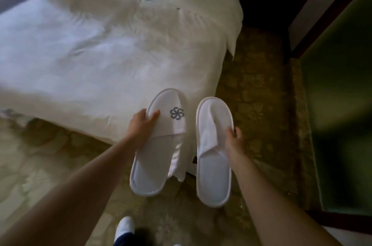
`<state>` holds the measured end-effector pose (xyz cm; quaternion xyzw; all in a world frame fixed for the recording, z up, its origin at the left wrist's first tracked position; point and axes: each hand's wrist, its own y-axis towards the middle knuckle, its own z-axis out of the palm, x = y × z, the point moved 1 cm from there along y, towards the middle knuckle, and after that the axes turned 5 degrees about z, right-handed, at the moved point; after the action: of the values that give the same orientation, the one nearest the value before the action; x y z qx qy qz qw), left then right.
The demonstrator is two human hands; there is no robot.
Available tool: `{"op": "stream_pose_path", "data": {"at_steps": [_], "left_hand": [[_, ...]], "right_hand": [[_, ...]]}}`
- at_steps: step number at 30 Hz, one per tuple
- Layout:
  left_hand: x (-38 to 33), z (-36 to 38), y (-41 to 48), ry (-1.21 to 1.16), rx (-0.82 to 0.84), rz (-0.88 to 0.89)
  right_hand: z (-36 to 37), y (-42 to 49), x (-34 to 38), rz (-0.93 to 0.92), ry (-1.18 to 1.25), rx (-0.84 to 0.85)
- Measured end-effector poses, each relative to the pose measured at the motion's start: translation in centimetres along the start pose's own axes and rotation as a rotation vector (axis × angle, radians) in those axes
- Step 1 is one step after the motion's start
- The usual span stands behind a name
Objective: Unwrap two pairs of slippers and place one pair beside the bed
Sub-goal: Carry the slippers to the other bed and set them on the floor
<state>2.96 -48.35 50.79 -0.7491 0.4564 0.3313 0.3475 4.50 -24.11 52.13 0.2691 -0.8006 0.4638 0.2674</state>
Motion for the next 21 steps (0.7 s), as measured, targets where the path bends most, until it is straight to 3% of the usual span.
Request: {"op": "stream_pose_path", "data": {"at_steps": [10,21], "left_hand": [[11.4,-15.7,-1.6,-0.129,-0.237,-0.163],[27.4,-35.7,-3.0,-0.257,-0.394,-0.276]], "right_hand": [[16.9,-8.1,2.0,-0.178,-0.154,0.244],[38.7,-22.1,1.5,-0.265,-0.304,0.374]]}}
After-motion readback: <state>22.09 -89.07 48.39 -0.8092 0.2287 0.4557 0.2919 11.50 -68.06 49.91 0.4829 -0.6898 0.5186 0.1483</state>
